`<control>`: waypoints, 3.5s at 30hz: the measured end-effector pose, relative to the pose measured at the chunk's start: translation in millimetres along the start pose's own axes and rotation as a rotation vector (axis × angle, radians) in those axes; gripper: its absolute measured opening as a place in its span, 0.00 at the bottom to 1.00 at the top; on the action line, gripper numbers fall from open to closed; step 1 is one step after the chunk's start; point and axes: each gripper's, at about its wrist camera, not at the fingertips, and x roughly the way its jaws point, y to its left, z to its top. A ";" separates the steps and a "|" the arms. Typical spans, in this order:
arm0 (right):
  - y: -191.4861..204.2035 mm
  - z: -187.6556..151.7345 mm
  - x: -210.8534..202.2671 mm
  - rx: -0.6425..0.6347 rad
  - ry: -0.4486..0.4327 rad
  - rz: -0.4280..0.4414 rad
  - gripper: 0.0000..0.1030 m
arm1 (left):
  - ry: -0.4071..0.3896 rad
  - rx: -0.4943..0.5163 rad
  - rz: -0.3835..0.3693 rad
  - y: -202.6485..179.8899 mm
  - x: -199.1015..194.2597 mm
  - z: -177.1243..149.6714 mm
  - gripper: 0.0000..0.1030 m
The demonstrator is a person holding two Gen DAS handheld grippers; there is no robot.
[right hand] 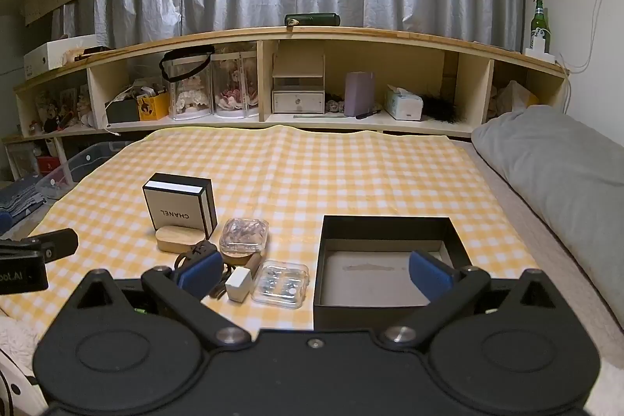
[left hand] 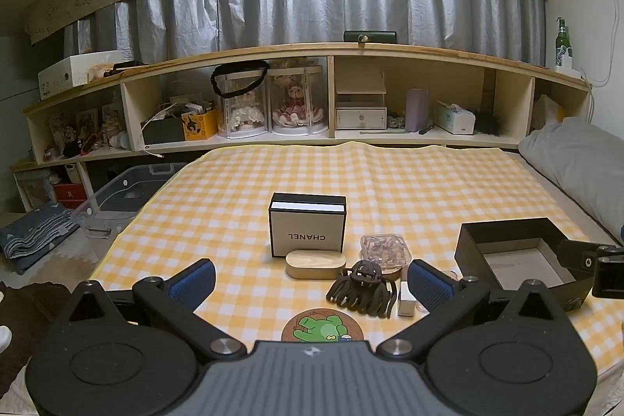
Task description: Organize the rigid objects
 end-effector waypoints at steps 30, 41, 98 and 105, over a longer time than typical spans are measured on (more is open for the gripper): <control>0.9 -0.7 0.8 -0.001 0.002 -0.001 1.00 | -0.001 -0.001 0.000 0.0 0.0 0.0 1.00; 0.6 -0.6 0.2 -0.002 0.003 -0.002 1.00 | -0.001 -0.001 -0.001 0.0 0.0 0.0 1.00; -100.1 42.0 89.9 0.087 0.025 -0.083 1.00 | 0.001 -0.004 -0.007 -1.9 3.9 3.6 1.00; -136.0 26.1 137.1 0.100 0.190 -0.161 0.79 | -0.034 0.003 -0.017 -6.1 13.6 19.6 1.00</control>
